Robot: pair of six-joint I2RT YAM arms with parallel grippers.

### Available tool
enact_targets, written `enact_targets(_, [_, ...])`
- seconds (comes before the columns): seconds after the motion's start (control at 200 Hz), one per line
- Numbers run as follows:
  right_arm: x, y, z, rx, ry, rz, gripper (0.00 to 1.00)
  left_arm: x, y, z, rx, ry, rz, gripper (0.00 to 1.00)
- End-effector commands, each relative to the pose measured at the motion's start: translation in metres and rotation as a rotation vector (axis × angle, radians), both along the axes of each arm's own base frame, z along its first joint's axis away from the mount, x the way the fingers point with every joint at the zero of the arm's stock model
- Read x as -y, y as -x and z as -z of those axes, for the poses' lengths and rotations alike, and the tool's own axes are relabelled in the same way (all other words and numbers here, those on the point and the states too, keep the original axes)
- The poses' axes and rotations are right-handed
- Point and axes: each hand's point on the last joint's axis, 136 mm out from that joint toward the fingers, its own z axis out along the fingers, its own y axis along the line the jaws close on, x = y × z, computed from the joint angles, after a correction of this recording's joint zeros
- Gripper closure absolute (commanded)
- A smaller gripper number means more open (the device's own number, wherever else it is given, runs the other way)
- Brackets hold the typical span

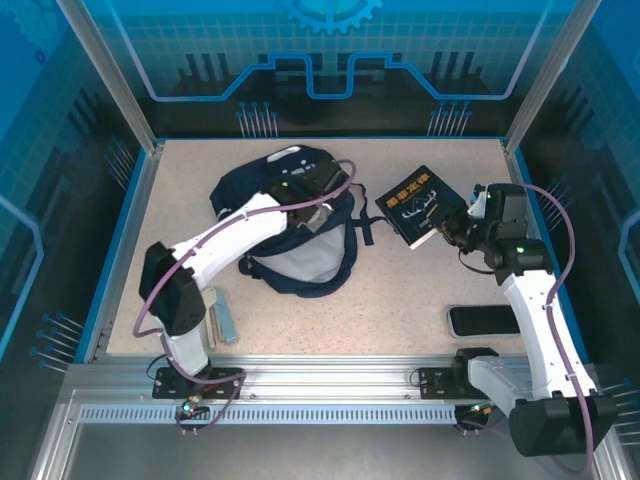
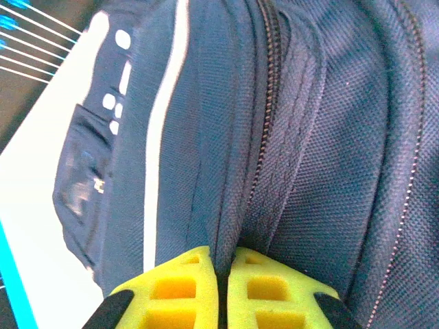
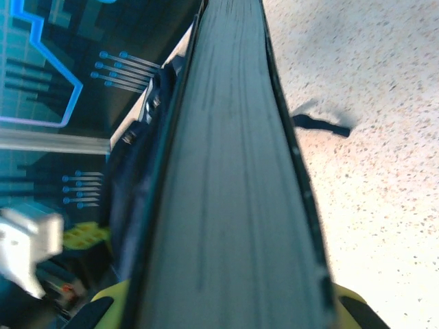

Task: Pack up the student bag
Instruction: Open the book at the top-center of the table.

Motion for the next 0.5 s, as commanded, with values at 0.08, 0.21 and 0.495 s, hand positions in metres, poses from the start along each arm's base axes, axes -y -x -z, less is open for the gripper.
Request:
enact_targets(0.08, [-0.033,0.009,-0.019,0.117,-0.091,-0.224,0.9,0.003,-0.027,-0.08,0.297,0.176,-0.093,1.0])
enact_targets(0.21, [-0.053,0.014,-0.007,0.103,-0.147,-0.304,0.9,0.006,-0.035,-0.089,0.337,0.215,-0.133,1.0])
enact_targets(0.495, [-0.103,0.01,0.015,0.059,-0.199,-0.393,0.9,0.014,-0.036,-0.099,0.334,0.303,-0.155,1.0])
